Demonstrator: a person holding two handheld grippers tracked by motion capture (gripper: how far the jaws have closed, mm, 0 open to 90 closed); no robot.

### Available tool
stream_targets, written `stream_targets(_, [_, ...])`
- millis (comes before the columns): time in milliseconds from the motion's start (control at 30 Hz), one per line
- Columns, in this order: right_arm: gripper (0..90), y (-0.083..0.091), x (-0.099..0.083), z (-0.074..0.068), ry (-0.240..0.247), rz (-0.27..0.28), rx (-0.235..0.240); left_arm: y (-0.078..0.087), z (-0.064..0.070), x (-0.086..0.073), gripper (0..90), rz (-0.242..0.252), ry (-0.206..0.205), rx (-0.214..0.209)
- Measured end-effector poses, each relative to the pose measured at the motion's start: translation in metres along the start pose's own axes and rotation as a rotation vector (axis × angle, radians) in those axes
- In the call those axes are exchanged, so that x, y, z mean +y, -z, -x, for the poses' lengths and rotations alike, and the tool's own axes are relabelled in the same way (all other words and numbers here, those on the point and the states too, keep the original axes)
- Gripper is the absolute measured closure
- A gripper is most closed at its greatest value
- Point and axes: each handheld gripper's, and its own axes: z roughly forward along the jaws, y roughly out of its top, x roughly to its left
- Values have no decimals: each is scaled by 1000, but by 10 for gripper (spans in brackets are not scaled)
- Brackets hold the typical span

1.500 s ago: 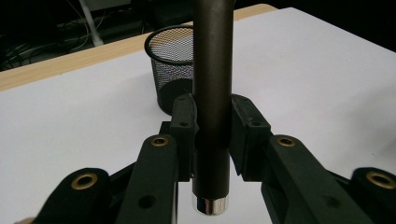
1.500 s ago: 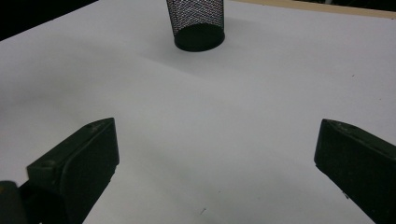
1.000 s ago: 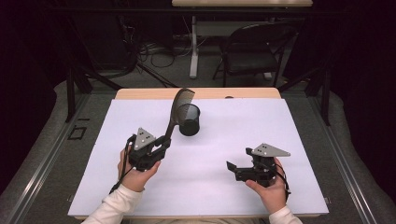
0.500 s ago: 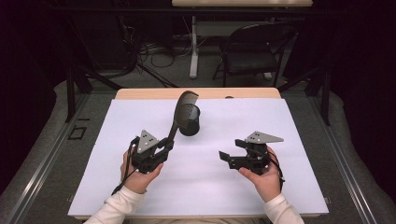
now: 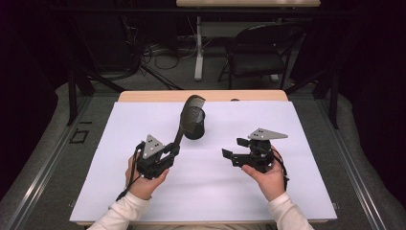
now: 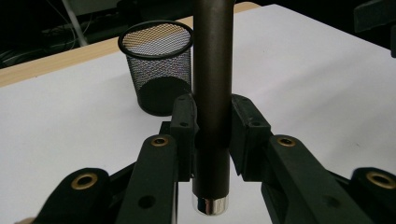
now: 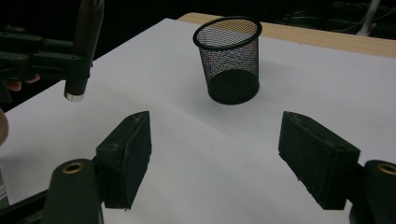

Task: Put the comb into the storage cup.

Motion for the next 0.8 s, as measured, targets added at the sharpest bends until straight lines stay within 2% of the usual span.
stream_targets(300, [310,-7,13,1,-35,15,38,-1,1,-1,726,0,3,-9])
stream_targets(467, [309,-13,23,0,-60,-6,55,-1,2,-2,726,1,5,-15])
stream_targets(667, [313,-17,36,-1,-57,0,52,-2,1,-2,726,0,10,-17])
stream_targets(800, [328,-20,45,-2,-59,-15,62,-2,2,-3,726,0,10,-17])
